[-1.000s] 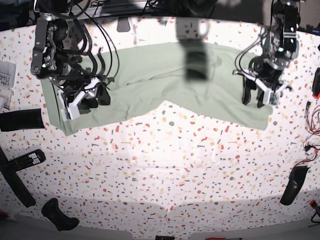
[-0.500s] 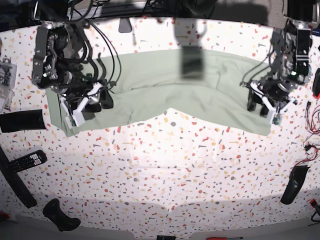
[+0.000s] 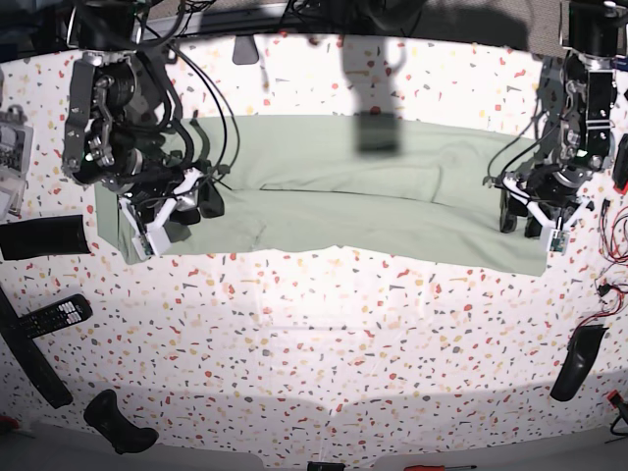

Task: Fold the T-shirt properly
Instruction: 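Pull the shirt ends apart with both grippers to stretch it flat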

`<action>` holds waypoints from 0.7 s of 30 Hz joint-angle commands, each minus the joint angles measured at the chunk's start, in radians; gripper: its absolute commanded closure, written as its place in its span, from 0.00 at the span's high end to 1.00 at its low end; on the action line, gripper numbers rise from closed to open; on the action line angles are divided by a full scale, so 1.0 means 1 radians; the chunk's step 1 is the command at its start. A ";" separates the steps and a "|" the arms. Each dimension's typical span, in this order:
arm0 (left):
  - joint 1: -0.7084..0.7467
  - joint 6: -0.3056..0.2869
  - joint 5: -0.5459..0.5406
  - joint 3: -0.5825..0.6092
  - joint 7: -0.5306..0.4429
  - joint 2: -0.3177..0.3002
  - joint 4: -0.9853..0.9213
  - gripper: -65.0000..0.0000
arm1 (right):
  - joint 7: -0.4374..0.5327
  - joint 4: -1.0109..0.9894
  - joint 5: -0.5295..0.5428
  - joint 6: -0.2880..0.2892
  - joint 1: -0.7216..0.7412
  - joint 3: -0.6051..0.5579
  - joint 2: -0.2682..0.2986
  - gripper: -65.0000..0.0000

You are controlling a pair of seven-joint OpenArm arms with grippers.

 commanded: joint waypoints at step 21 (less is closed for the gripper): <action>0.066 0.166 0.109 0.008 0.579 -0.143 0.503 0.43 | -0.072 0.133 -0.012 -0.002 0.025 -0.001 0.011 0.40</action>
